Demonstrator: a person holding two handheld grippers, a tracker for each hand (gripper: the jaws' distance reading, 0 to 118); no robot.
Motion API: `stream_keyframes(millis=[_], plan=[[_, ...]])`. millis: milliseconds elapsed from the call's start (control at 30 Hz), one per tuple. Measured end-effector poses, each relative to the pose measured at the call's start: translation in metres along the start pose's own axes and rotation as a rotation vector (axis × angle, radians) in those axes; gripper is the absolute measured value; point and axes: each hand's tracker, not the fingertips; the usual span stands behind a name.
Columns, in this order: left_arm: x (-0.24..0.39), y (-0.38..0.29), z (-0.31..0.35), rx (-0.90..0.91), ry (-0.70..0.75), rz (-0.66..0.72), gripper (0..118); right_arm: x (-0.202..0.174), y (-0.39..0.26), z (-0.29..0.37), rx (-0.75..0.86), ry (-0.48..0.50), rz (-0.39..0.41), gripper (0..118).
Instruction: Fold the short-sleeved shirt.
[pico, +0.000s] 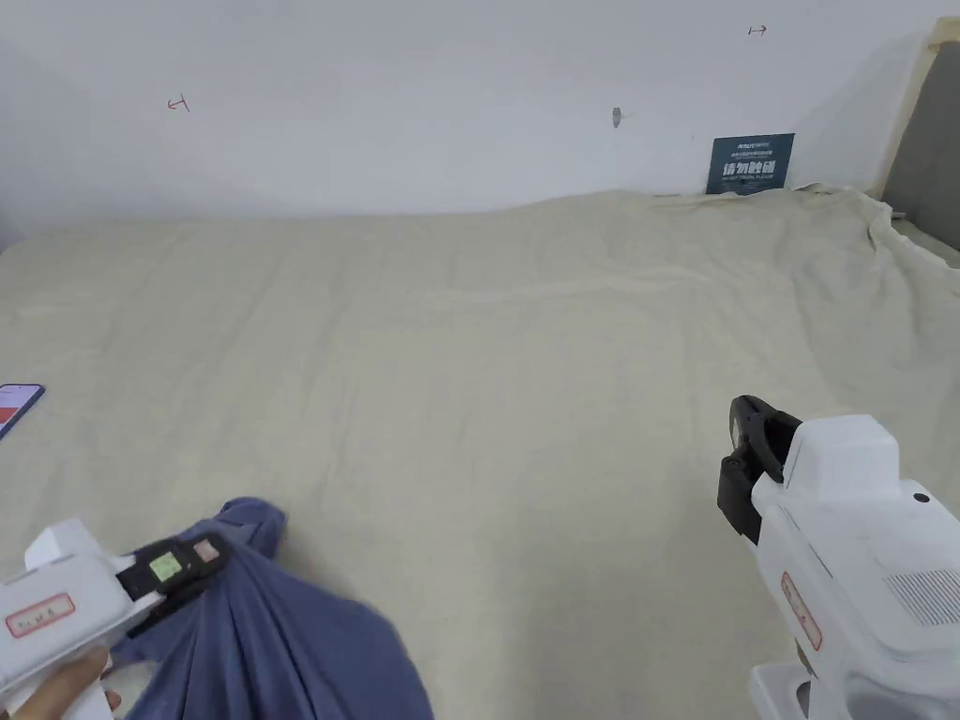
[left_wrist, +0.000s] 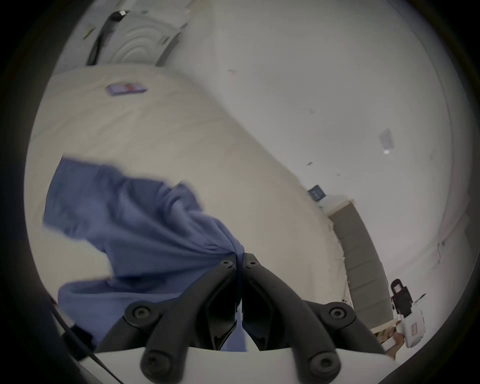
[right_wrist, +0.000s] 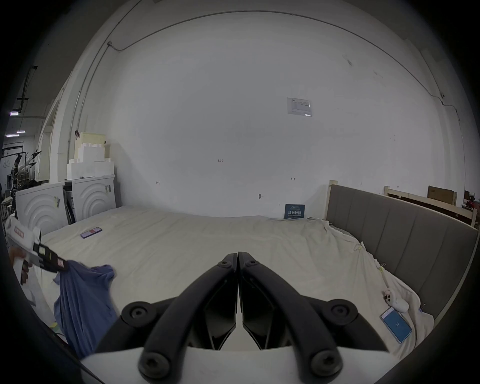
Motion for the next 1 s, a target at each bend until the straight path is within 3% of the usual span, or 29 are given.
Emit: stream_keyframes(millis=[300,667,833,1000], plan=[[0.158,0.052,-0.028,0.013,-0.223,-0.238,0,0.024,0.014,0.022,0.048,-0.058,-0.02,0],[0.312,0.002,-0.1,-0.137,-0.448,-0.476,0,0.075,0.025,0.051,0.095,-0.188,-0.01,0],[0.336,-0.047,-0.136,-0.279,-0.466,-0.56,0,0.096,0.022,0.065,0.095,-0.246,-0.006,0],[0.321,-0.112,-0.181,-0.439,-0.339,-0.66,0,0.11,0.015,0.075,0.076,-0.279,-0.016,0]])
